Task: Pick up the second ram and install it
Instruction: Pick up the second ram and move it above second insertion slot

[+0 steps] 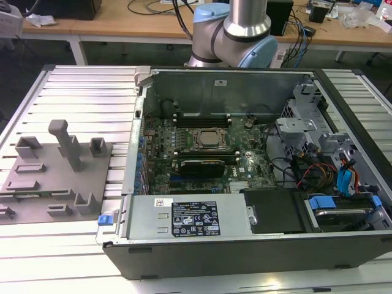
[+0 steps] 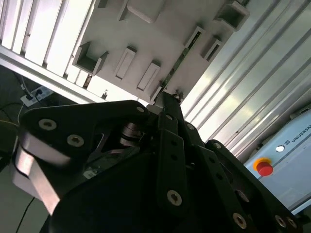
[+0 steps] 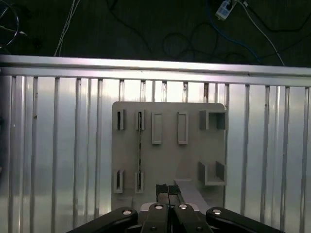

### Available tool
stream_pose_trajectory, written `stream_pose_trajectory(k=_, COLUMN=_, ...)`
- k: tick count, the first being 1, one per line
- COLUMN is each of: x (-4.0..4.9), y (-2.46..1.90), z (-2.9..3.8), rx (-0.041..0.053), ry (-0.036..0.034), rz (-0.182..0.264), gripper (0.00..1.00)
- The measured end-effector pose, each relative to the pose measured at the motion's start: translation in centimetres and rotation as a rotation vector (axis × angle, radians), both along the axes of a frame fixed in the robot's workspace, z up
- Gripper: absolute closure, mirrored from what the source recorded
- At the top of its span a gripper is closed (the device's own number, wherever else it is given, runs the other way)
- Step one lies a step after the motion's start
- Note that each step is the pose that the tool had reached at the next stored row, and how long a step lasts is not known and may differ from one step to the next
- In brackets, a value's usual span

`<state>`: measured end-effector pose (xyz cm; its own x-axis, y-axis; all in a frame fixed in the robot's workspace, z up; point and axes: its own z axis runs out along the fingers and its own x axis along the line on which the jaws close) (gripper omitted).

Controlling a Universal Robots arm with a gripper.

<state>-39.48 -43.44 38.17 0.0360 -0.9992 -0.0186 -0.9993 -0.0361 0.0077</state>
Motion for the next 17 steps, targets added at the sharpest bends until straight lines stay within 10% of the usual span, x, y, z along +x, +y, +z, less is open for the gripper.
stream_pose_trajectory(k=6, x=0.0, y=0.0, z=0.0, rx=0.0, ry=-0.0001, rz=0.001, gripper=0.7)
stream_pose_trajectory(k=11, x=0.0, y=0.0, z=-0.04, rx=-0.0004, ry=0.0, rz=-0.093, gripper=0.7)
stream_pose_trajectory(k=17, x=0.0, y=-0.42, z=-0.24, rx=-0.0003, ry=-0.0001, rz=-0.098, gripper=0.7)
